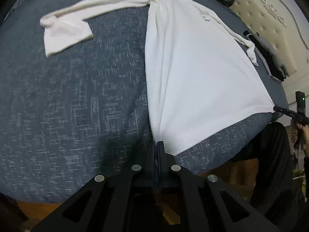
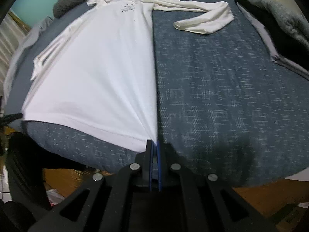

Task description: Fold clothes

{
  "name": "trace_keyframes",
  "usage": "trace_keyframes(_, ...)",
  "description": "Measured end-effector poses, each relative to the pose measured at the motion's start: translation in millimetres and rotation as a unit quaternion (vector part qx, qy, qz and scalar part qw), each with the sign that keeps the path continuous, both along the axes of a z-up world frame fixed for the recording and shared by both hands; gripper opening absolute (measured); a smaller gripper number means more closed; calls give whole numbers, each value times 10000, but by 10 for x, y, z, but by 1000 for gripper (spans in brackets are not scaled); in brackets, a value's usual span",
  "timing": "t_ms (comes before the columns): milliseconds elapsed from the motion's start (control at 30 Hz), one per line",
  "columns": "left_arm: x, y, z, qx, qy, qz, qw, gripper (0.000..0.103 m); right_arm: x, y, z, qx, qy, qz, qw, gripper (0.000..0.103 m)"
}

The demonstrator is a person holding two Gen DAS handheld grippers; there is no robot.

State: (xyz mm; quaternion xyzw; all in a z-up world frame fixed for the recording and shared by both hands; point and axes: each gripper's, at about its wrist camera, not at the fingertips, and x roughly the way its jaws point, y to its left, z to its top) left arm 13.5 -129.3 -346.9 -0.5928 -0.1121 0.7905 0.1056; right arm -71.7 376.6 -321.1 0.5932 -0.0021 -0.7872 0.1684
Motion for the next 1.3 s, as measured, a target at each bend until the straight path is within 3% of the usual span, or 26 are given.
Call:
trace_keyframes(133,-30,-12,32,88,-8,77,9999,4,-78,215,90,-736,-37,-431,9964,5)
trace_keyframes(233,-67,-42,59,171,105,267,9994,6,-156,399,153,-1048,-61,-778,9914,16)
trace_keyframes(300,-99,-55,70,225,130,316,9992,10,-199,447,139,-1107,-112,-899,9897,23)
trace_keyframes(400,-147,-75,85,304,168,389,9986,19,-322,426,30,-1158,-289,-1014,9877,24)
trace_keyframes(467,-179,-89,96,358,193,438,9982,33,-359,372,-34,-1154,-444,-996,9873,24)
trace_keyframes(600,-278,-58,11,329,97,401,9986,37,-318,246,-115,-998,-679,-873,9888,24)
trace_keyframes(700,-318,-4,-82,285,18,325,9991,36,-309,173,-140,-923,-713,-772,9902,24)
trace_keyframes(733,-324,12,-103,257,0,298,9992,29,-302,155,-133,-896,-693,-727,9909,24)
trace_keyframes(767,-325,25,-118,198,-2,270,9994,12,-288,137,-120,-865,-666,-673,9917,21)
trace_keyframes(800,-325,35,-129,150,0,248,9996,3,-274,119,-105,-827,-639,-615,9926,8)
trace_keyframes(1133,-112,-142,184,148,374,348,9986,2,-190,229,296,-497,63,-385,9980,3)
trace_keyframes(1300,-161,-188,-68,173,140,463,9987,2,-136,184,151,-219,-8,-318,9993,3)
